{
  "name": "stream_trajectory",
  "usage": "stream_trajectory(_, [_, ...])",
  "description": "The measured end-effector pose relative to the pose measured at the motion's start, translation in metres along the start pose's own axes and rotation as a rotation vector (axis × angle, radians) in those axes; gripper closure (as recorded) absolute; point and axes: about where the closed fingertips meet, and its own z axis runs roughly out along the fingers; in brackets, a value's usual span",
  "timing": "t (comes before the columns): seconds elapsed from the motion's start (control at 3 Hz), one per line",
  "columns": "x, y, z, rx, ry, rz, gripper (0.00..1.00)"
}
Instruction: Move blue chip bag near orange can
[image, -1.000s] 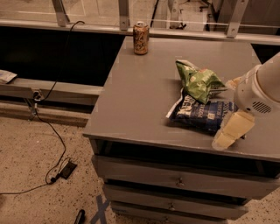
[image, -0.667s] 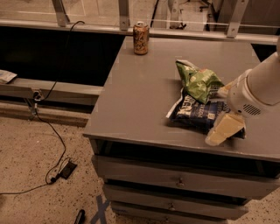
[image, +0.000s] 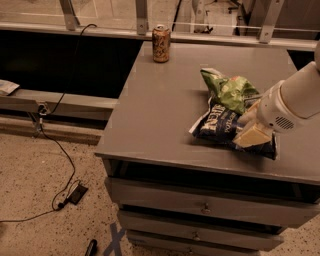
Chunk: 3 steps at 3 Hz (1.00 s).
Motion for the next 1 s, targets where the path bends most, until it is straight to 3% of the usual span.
stream_trajectory(0.33, [-0.002,-0.001,-0.003,-0.013,-0.021,0.013,0.87])
stream_trajectory(0.67, [-0.006,-0.006,-0.028,-0.012,-0.062,0.027,1.0])
stream_trajectory(1.0, [-0.007,-0.013,-0.074,0.015,-0.105,0.037,1.0])
